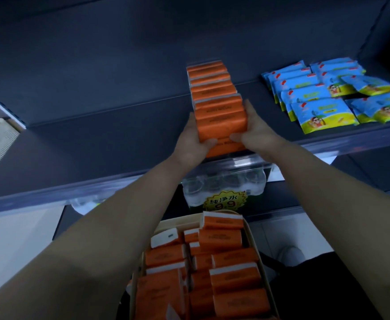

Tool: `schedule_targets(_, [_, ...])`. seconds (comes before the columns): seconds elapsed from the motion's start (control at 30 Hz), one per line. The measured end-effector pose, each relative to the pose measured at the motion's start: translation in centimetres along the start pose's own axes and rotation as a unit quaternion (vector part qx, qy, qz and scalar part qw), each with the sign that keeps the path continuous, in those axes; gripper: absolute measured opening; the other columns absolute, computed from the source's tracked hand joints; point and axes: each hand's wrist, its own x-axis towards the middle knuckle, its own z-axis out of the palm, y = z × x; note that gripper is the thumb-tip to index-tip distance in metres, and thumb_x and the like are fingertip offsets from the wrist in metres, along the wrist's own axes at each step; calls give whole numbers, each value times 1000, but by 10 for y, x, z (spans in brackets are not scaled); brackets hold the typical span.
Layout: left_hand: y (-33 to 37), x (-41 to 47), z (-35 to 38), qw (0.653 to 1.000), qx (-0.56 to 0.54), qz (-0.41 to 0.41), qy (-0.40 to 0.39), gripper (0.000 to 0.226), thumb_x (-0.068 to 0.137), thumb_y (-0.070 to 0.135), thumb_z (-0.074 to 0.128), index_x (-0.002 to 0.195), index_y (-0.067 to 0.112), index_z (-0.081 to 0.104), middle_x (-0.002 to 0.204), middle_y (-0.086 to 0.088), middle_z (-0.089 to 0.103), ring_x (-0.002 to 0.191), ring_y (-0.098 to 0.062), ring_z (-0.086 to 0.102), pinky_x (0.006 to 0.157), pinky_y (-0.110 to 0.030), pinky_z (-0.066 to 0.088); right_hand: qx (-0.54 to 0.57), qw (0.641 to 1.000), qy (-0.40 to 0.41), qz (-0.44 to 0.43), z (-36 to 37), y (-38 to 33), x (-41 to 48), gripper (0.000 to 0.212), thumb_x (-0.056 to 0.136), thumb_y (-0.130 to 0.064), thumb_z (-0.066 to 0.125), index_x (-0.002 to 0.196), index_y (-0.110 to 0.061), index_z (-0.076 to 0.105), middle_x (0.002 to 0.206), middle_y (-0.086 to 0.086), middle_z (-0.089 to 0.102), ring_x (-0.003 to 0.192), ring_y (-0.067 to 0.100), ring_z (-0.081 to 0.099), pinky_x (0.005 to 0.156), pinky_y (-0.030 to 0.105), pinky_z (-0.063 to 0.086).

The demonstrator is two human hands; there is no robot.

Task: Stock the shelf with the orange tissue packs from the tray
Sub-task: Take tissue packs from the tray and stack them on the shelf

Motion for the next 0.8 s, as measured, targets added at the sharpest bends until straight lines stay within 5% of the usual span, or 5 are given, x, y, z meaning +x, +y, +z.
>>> schedule_targets(0.23, [0, 1, -1, 998, 52, -6, 19, 70, 89, 10, 65, 145, 17, 24, 120, 10, 50, 110, -4, 48, 94, -21, 37, 8, 1000, -6, 7, 2, -1, 4, 95, 86, 1, 64, 152, -23, 0, 122, -7, 46, 114, 9, 47, 100, 28, 40])
schedule_targets(0.37, [0, 1, -2, 997, 44, -59, 29, 91, 85, 19, 72, 150, 5, 11, 132, -2, 53, 121, -16, 50, 106, -38, 41, 1, 999, 21, 42, 1, 2, 0, 110, 83, -3, 69, 150, -25, -16, 118, -12, 41, 110, 6, 45, 95, 25, 40])
schedule_targets(0.5, [2, -7, -10, 994, 44, -95, 29, 108, 83, 23, 74, 152, 7, -8, 157, -8, 25, 142, -20, 27, 116, -41, 29, -28, 998, 27, 51, 1, 1, -11, 114, 80, -7, 74, 151, -21, -13, 148, -1, 33, 132, 14, 38, 106, 28, 34])
schedule_targets(0.6, [4, -18, -17, 993, 56, -101, 36, 101, 85, 20, 72, 153, 8, -2, 159, -8, 17, 145, -19, 21, 118, -37, 24, -105, 991, 78, 29, 4, 2, -24, 103, 79, -9, 74, 153, -15, 2, 156, 6, 20, 141, 19, 26, 110, 29, 27])
schedule_targets(0.8, [4, -62, -39, 978, 193, 1, 75, 51, 92, 16, 62, 140, 10, 45, 142, -8, 48, 132, -20, 43, 109, -26, 33, -276, 936, 203, -79, 19, 15, -70, 50, 84, -5, 56, 132, -9, 45, 125, 15, 46, 117, 32, 45, 91, 46, 43])
